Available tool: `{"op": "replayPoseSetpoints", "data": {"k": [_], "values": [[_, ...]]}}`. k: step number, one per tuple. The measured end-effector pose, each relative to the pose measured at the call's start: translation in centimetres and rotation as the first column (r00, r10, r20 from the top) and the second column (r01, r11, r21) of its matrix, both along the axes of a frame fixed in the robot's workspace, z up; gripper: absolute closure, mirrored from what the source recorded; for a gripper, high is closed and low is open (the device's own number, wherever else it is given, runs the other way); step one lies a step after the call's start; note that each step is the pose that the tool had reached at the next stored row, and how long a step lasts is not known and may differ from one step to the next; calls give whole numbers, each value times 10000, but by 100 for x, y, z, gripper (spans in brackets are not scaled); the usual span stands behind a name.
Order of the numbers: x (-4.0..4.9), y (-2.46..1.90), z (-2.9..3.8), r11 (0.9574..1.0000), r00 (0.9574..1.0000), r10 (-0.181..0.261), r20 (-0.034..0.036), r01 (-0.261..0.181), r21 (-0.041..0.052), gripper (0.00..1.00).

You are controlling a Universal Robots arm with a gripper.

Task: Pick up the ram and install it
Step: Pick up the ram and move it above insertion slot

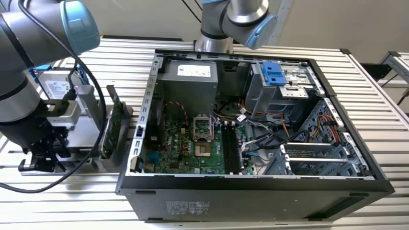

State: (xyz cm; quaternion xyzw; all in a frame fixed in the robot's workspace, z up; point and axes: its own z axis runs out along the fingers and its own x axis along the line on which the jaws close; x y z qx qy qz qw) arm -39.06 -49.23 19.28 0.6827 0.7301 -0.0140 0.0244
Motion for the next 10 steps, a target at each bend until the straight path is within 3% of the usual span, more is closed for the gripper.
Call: {"op": "replayPoseSetpoints", "data": {"k": [10], "values": [[0,-10,-3,10000,10000,-1,1,1,0,0]]}}
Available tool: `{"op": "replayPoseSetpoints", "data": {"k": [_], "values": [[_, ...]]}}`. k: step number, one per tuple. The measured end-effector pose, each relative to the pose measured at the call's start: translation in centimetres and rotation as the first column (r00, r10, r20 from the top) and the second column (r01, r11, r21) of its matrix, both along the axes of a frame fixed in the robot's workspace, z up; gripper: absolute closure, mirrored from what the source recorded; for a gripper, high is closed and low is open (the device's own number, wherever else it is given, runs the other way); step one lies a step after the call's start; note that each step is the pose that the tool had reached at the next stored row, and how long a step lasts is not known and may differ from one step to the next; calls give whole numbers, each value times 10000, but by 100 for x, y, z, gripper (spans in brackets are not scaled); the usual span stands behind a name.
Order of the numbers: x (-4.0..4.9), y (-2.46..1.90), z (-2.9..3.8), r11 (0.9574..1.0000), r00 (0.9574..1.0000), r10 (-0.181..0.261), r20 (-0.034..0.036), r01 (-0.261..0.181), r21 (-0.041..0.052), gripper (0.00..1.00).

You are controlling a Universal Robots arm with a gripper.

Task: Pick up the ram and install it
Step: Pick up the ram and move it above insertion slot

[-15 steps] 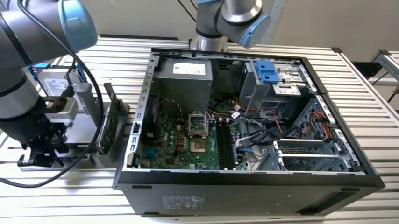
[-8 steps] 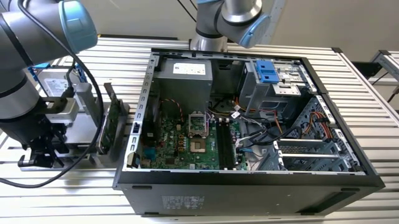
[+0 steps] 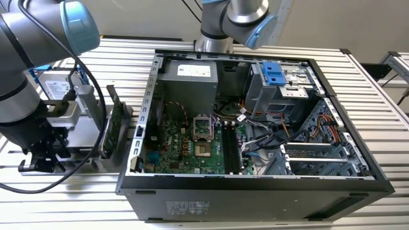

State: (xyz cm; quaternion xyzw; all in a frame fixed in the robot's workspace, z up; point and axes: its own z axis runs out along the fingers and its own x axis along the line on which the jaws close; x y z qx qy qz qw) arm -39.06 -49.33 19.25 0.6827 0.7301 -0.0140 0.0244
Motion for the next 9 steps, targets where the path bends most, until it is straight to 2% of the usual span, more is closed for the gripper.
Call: {"op": "replayPoseSetpoints", "data": {"k": [6,7,9], "values": [[0,-2,0,10000,10000,0,0,0,0,0],[0,-2,0,10000,10000,0,0,0,0,100],[0,-3,0,10000,10000,0,0,0,0,100]]}}
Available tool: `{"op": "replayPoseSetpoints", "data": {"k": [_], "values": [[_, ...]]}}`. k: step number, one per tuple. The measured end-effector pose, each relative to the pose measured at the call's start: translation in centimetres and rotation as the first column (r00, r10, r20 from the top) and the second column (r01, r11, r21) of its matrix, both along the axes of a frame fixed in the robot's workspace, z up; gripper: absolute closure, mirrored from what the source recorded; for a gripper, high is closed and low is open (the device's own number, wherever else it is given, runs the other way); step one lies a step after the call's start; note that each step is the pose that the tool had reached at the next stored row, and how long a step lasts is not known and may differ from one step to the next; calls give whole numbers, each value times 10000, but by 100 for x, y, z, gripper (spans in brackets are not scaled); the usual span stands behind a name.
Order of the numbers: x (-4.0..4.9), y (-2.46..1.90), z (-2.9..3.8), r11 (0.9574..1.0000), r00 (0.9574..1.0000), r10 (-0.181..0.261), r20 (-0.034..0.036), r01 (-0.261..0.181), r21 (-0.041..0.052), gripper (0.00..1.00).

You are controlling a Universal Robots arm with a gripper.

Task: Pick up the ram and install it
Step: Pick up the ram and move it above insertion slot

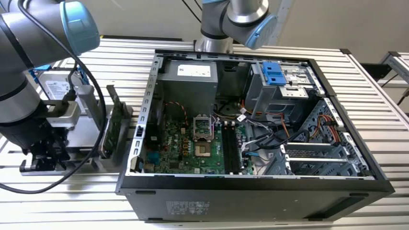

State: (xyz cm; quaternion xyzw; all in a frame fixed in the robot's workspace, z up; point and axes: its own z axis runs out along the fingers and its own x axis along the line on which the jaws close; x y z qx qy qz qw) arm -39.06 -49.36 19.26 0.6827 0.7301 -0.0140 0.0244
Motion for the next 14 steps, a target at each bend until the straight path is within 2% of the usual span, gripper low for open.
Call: {"op": "replayPoseSetpoints", "data": {"k": [14], "values": [[0,-11,0,10000,10000,0,0,0,0,100]]}}
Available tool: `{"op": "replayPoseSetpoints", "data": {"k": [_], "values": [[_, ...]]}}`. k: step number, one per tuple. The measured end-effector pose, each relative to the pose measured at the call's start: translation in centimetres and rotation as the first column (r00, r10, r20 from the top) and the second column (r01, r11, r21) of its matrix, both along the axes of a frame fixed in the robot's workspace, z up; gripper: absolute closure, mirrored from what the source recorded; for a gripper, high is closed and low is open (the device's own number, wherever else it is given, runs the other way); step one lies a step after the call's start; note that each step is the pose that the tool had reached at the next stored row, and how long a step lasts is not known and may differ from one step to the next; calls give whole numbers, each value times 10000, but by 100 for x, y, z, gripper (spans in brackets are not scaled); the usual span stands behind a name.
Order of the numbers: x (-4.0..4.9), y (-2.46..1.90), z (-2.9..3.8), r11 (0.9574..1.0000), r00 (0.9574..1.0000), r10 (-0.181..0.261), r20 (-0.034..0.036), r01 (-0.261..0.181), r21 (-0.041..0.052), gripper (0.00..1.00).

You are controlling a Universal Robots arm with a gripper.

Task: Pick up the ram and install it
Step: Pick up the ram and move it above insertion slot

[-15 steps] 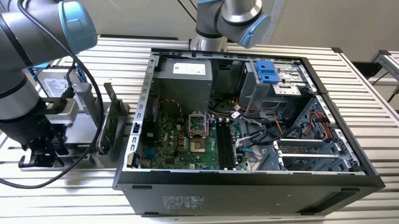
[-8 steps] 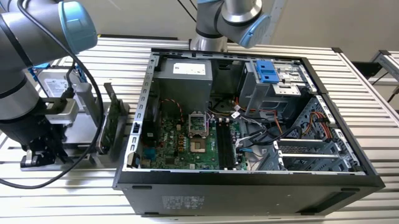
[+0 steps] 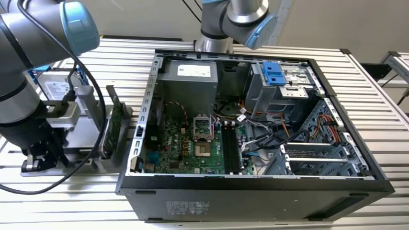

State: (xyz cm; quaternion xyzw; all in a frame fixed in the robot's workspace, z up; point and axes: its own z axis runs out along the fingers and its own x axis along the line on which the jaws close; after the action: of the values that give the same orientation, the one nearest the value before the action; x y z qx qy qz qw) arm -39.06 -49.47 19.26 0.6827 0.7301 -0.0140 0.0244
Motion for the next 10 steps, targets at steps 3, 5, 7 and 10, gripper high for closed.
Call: {"op": "replayPoseSetpoints", "data": {"k": [3,5,7,10], "values": [[0,0,1,10000,10000,0,2,0,2,100],[0,-1,10,10000,10000,0,-1,0,-1,100],[0,-1,24,10000,10000,0,0,0,0,100],[0,0,45,10000,10000,-1,0,1,1,100]]}}
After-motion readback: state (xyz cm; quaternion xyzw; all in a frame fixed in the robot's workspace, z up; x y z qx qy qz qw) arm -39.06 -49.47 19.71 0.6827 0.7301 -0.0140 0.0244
